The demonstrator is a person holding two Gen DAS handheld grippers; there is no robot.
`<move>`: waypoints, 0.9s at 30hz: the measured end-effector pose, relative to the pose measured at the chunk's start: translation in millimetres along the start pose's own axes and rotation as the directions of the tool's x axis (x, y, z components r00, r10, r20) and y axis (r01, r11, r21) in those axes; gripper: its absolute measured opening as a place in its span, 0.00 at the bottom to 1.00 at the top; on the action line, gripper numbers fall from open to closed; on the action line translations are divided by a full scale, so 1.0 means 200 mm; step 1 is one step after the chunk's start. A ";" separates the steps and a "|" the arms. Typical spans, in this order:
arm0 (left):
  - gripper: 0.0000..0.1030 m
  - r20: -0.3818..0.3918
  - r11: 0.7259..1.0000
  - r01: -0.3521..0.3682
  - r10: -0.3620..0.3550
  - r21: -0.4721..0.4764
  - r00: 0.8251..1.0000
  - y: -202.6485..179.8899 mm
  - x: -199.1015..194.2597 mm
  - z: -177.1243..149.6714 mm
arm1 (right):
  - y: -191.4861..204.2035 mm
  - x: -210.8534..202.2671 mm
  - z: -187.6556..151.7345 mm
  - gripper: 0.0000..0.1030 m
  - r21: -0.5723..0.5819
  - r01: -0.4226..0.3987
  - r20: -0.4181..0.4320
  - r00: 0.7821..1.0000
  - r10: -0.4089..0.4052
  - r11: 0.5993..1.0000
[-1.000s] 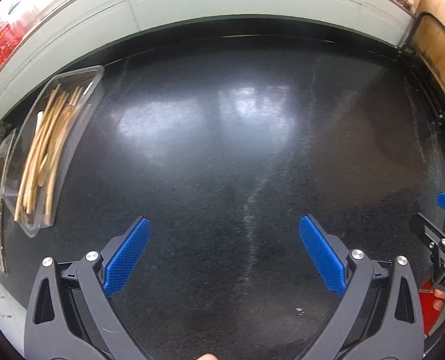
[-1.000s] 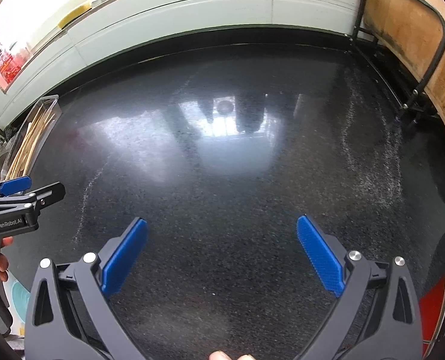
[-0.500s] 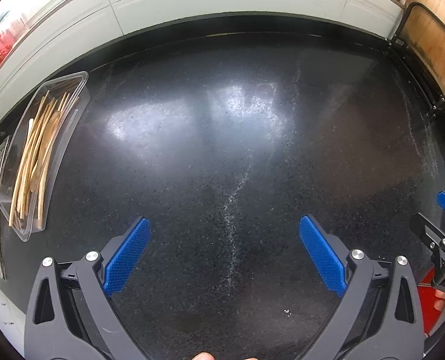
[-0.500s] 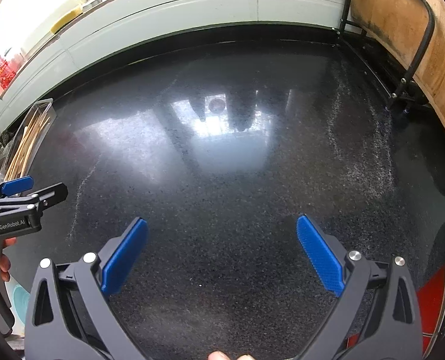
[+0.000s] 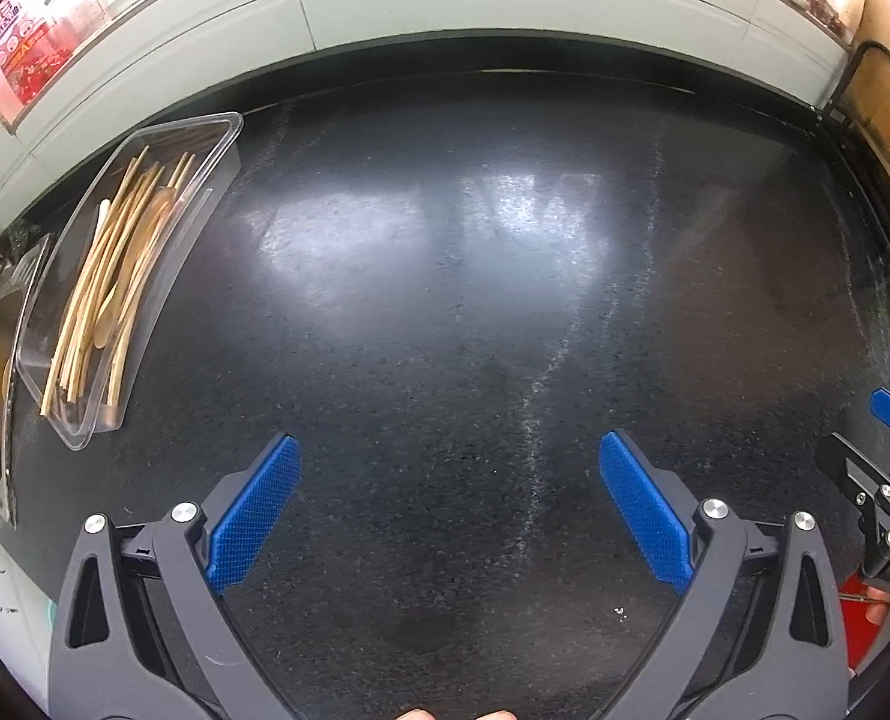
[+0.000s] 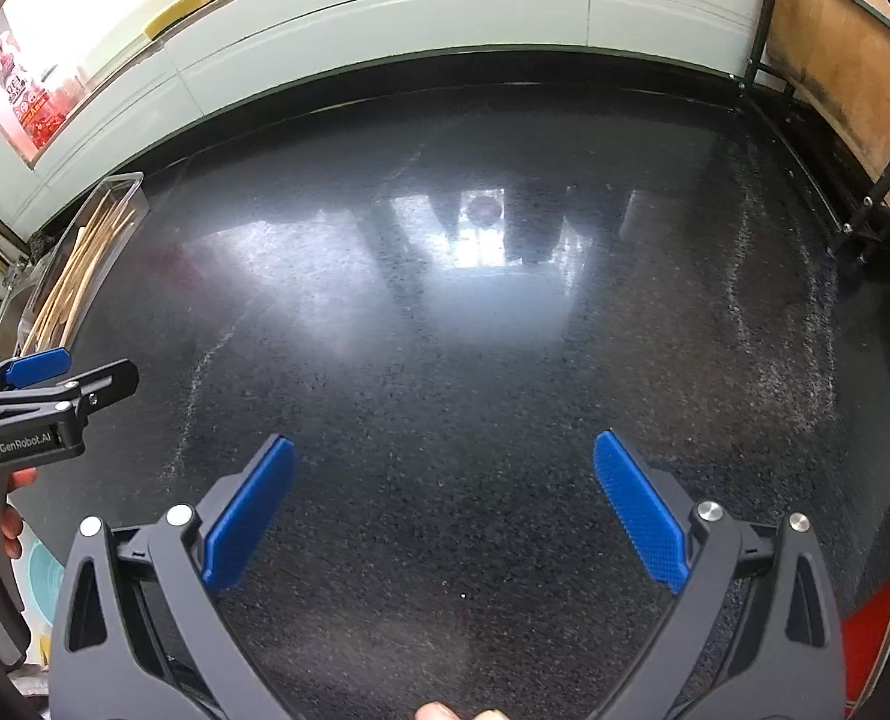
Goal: Organize utensils
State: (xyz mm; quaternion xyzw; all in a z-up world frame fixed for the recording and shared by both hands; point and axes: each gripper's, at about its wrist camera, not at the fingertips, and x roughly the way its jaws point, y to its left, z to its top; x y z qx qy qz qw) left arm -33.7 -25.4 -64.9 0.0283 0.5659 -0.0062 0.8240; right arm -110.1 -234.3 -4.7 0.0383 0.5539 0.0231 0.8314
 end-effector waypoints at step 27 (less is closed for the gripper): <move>0.94 -0.005 0.996 0.040 -0.040 0.077 0.999 -0.12 0.03 0.08 | -0.10 -0.02 -0.04 0.94 0.070 0.045 -0.007 0.999 -0.044 0.997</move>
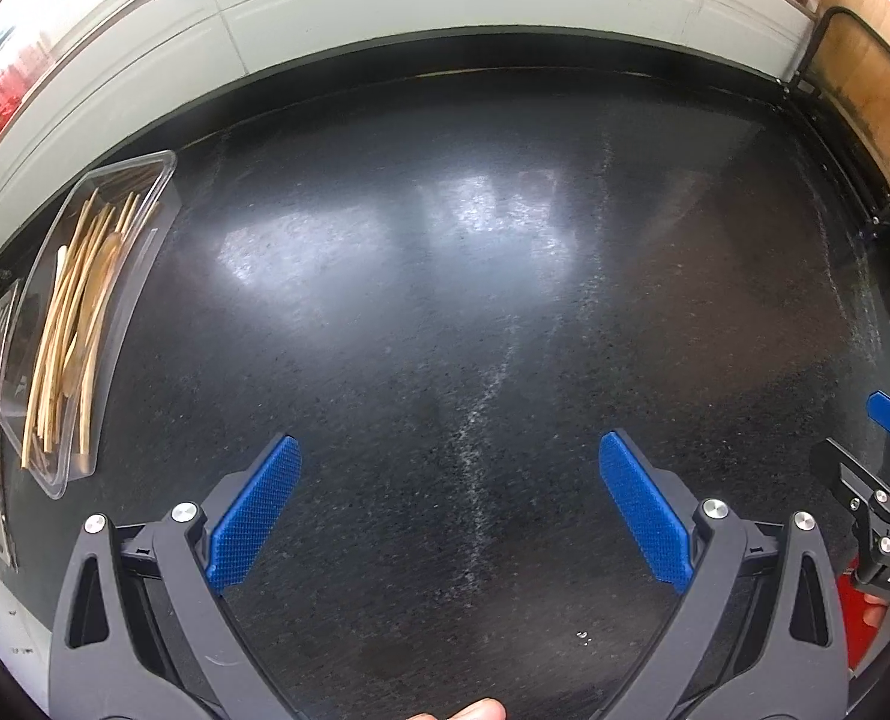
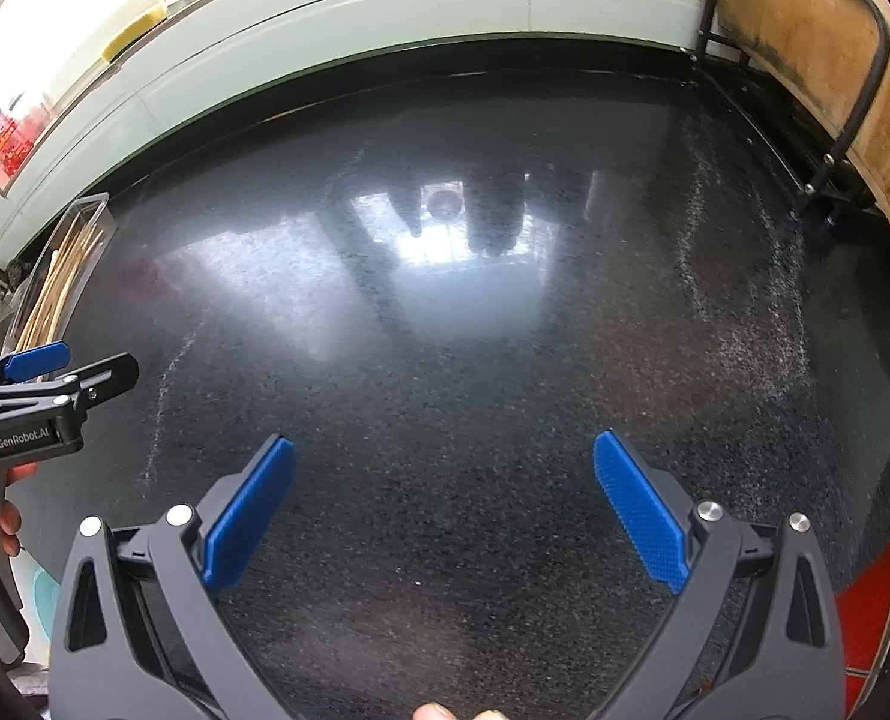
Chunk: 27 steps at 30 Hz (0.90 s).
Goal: Organize utensils
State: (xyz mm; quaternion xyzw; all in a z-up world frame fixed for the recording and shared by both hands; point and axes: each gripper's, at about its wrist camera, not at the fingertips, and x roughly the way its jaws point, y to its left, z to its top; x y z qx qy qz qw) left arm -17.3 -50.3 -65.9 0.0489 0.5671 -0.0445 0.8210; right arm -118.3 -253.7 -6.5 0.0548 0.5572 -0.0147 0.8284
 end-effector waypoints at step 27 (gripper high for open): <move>0.94 0.005 0.999 0.019 -0.019 -0.048 1.000 0.05 -0.03 -0.02 | 0.01 -0.02 0.00 0.94 -0.032 0.003 0.011 1.000 -0.002 0.999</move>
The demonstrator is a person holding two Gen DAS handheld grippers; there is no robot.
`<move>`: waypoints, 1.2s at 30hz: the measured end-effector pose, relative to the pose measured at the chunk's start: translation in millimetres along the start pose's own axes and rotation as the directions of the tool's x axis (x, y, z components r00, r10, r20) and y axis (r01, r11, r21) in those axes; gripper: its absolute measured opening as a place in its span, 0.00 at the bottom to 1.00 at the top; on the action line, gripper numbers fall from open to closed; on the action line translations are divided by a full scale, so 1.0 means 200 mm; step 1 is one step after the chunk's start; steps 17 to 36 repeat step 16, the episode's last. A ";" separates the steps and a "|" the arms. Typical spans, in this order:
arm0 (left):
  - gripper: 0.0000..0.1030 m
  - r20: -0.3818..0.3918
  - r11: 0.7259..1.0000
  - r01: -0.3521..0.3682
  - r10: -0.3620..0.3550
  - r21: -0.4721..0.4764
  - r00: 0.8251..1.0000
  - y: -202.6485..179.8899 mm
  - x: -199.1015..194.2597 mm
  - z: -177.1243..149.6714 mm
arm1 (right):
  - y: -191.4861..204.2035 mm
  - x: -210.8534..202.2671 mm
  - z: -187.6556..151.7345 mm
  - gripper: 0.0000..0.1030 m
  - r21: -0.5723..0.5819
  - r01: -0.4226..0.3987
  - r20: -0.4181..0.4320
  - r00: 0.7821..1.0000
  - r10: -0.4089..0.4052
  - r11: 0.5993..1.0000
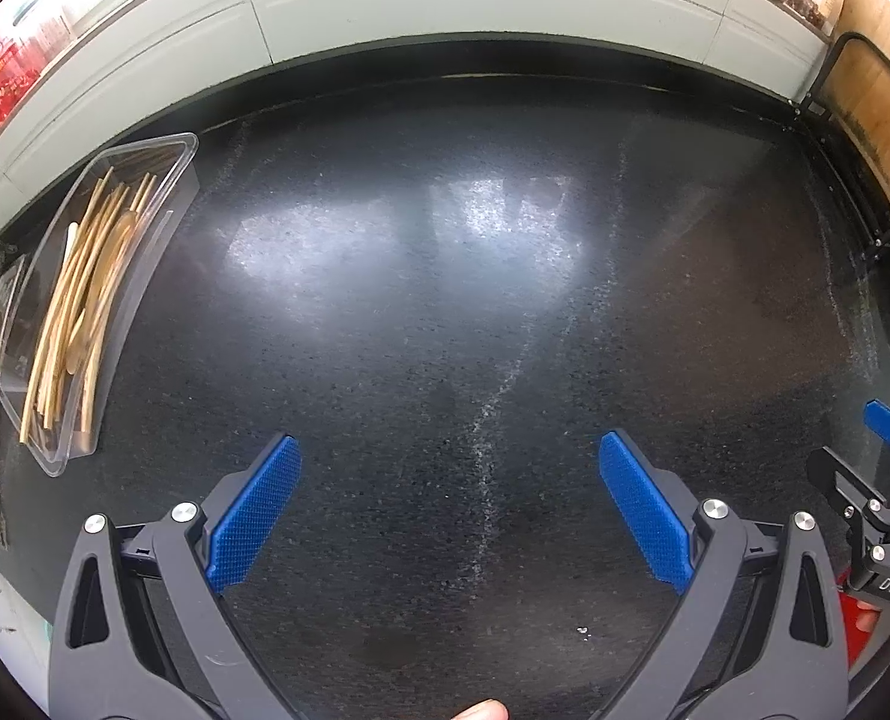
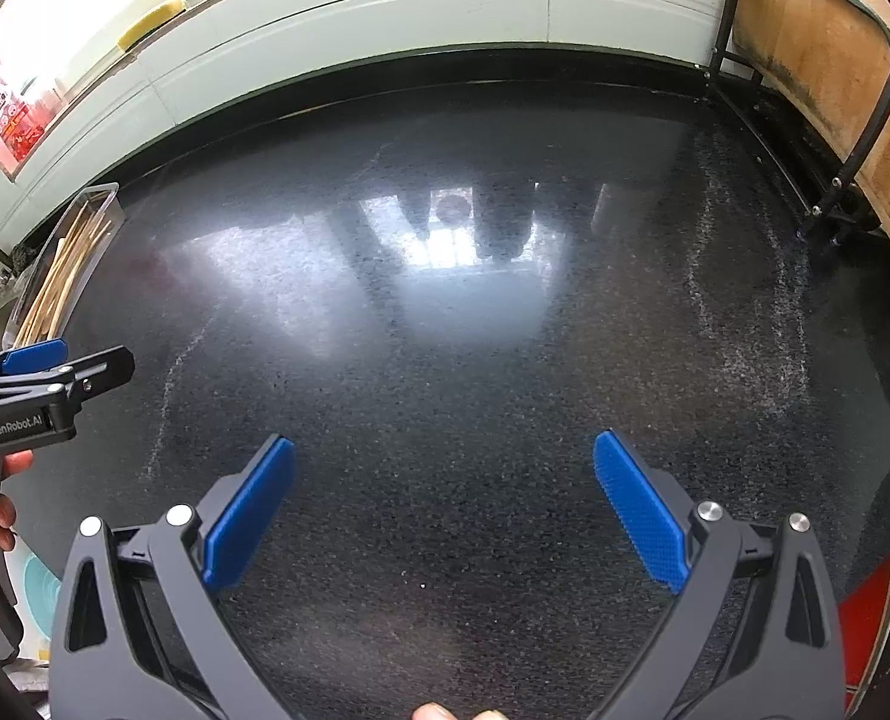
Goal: Organize utensils
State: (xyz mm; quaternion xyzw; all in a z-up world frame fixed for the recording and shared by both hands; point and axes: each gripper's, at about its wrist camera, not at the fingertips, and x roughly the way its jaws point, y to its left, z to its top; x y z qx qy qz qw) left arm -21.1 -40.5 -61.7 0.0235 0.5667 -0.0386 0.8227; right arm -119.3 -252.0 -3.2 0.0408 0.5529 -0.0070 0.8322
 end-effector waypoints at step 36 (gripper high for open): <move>0.94 0.016 1.000 -0.017 0.017 -0.002 1.000 0.01 -0.01 -0.01 | -0.04 -0.01 0.00 0.94 -0.003 0.009 0.005 1.000 -0.009 1.000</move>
